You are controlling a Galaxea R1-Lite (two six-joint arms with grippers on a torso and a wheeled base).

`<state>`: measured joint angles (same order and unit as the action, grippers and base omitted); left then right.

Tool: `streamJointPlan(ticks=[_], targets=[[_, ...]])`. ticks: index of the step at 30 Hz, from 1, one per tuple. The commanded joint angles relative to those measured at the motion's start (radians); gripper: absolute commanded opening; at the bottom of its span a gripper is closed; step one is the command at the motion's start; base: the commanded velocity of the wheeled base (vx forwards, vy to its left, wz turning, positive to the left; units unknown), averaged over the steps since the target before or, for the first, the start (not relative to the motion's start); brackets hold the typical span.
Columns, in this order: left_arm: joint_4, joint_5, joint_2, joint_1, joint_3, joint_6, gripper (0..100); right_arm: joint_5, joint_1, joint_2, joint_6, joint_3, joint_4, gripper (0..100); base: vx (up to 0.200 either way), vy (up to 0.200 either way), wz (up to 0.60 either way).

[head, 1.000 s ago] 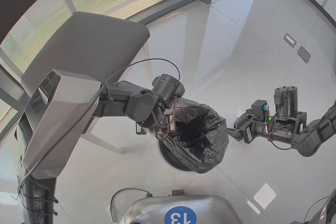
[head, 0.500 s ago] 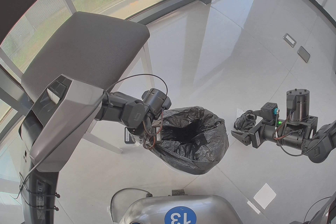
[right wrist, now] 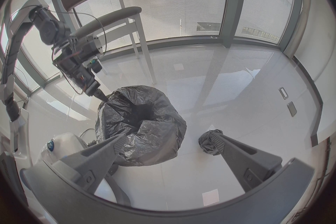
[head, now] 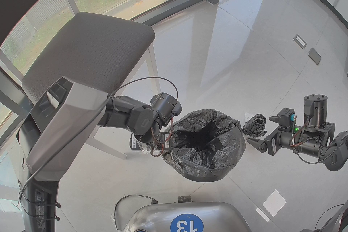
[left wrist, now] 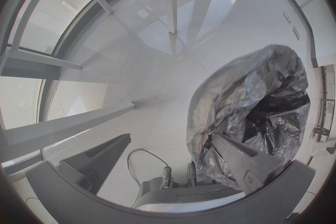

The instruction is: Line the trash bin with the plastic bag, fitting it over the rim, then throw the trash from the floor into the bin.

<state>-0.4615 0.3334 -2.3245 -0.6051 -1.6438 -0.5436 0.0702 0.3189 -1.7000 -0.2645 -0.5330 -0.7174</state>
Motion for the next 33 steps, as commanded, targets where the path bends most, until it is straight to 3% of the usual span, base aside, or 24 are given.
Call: streamJointPlan(ticks=[1, 8, 14, 21, 23, 33], targets=[[-0.005, 0.003, 0.047, -0.004, 0.004, -0.001, 100, 0.000, -0.035, 0.031, -0.018, 0.039, 0.000, 100, 0.000, 0.000, 0.00], [0.003, 0.007, 0.146, -0.038, 0.079, -0.001, 100, 0.002, -0.118, 0.031, -0.030, 0.053, 0.000, 100, 0.000, 0.000, 0.00], [0.006, 0.013, 0.286, -0.116, 0.174, 0.002, 100, 0.014, -0.255, -0.007, -0.053, 0.024, 0.003, 100, 0.000, 0.000, 0.00], [0.044, 0.018, 0.316, -0.148, 0.234, 0.002, 100, 0.017, -0.267, -0.058, -0.047, 0.010, 0.003, 100, 0.000, 0.000, 0.00], [0.064, 0.033, 0.338, -0.150, 0.229, 0.008, 100, 0.017, -0.314, -0.122, -0.055, -0.016, 0.003, 100, 0.000, 0.000, 0.00], [0.081, 0.045, 0.432, -0.156, 0.229, 0.034, 100, 0.020, -0.330, -0.392, -0.053, -0.257, 0.059, 100, 0.000, 0.000, 0.00]])
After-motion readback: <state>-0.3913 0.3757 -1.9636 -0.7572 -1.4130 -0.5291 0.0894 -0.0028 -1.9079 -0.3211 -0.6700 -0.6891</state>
